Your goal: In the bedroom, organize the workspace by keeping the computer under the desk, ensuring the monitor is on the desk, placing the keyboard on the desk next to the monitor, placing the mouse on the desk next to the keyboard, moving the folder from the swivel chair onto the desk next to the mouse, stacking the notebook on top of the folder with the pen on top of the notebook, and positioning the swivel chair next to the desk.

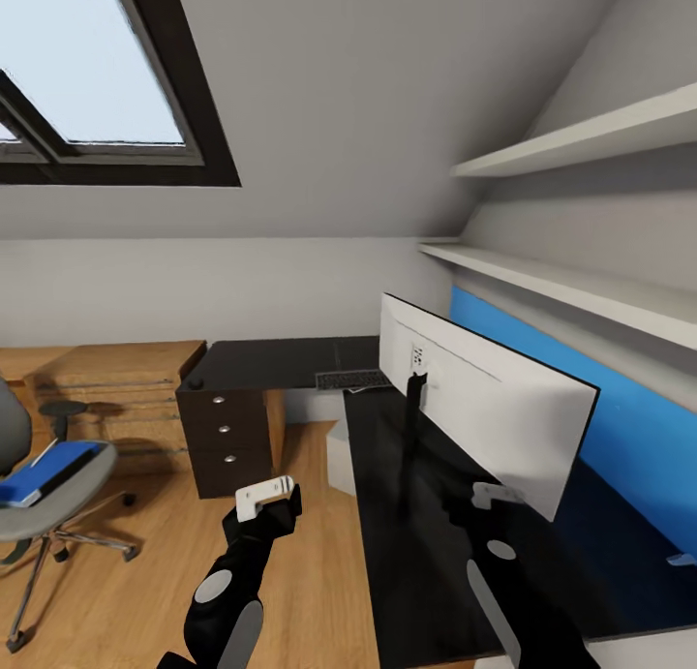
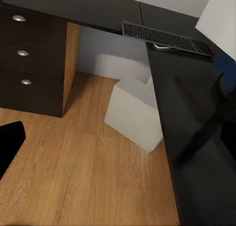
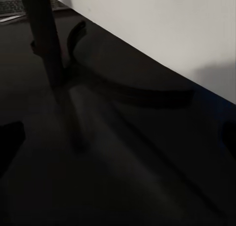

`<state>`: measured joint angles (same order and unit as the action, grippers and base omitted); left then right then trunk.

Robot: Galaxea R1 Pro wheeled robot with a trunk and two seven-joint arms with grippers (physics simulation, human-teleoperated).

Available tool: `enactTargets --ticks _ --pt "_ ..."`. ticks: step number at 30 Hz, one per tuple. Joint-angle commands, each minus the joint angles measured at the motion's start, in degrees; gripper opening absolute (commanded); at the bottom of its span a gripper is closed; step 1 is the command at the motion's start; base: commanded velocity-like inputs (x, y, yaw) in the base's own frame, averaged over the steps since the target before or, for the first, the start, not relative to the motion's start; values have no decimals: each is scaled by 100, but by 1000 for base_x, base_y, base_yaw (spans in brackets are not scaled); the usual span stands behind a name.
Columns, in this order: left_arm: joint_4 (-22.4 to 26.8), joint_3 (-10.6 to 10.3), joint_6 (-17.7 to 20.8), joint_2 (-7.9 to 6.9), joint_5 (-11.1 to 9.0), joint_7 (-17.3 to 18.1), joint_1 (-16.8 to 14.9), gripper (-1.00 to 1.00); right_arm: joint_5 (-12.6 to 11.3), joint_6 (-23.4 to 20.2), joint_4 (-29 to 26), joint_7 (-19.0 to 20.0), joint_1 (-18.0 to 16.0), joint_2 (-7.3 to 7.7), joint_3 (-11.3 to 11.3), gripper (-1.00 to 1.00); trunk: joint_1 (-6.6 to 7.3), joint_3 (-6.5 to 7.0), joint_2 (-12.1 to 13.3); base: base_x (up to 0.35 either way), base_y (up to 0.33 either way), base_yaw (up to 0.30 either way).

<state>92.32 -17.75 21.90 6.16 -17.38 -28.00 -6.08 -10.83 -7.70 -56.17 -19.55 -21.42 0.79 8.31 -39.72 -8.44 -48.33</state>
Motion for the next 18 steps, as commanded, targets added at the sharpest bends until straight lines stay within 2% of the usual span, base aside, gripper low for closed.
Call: enactTargets --ticks 1,7,18 --pt "6 -9 16 -1 -47 -48 -7 100 -30 -30 -14 -49 -3 8 34 100 -1 -12 -8 0 0 166" --pt "6 -9 16 -1 -46 -48 -7 100 -19 -24 -21 -49 -3 16 129 100 -1 -18 -8 0 0 73" --pt "6 -9 5 -1 -46 -48 -7 100 7 34 -27 31 -2 26 223 100 -1 -20 -8 11 0 9"
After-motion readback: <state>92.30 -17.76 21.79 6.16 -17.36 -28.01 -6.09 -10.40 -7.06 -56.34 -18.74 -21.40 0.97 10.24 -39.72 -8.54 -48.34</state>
